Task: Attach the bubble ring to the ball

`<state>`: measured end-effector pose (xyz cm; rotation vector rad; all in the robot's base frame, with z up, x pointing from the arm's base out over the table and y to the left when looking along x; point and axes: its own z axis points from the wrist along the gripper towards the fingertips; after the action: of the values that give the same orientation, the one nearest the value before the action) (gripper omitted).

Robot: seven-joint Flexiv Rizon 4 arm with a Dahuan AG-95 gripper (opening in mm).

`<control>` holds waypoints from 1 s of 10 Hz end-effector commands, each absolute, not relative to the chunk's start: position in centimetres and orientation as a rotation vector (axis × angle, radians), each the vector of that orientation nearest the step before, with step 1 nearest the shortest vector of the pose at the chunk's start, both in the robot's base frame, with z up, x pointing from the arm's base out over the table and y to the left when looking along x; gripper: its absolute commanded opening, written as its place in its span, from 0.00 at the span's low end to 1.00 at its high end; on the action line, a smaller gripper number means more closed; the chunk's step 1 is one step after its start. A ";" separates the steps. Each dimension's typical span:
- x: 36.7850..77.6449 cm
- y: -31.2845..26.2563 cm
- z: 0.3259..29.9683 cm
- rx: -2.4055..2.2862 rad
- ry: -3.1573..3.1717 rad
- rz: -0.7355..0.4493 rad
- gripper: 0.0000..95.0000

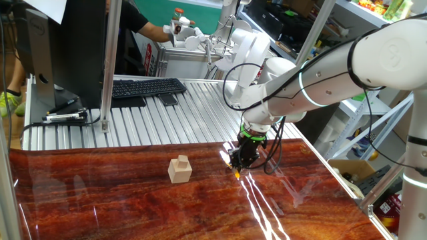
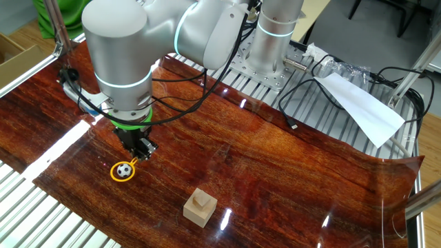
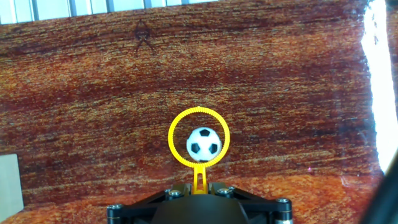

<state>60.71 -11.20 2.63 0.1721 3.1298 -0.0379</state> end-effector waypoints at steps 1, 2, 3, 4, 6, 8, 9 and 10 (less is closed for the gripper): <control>60.8 -11.2 2.7 0.173 3.132 -0.037 0.00; 60.9 -11.2 2.7 0.173 3.134 -0.037 0.00; 60.9 -11.2 2.8 0.173 3.135 -0.038 0.00; 61.0 -11.2 2.8 0.172 3.135 -0.039 0.00; 61.3 -11.4 3.0 0.168 3.138 -0.042 0.00; 61.5 -11.5 3.1 0.169 3.137 -0.045 0.00; 61.5 -11.4 3.0 0.171 3.136 -0.045 0.00; 61.5 -11.4 2.8 0.171 3.135 -0.046 0.00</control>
<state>61.58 -11.41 2.77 0.1706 3.1341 -0.0459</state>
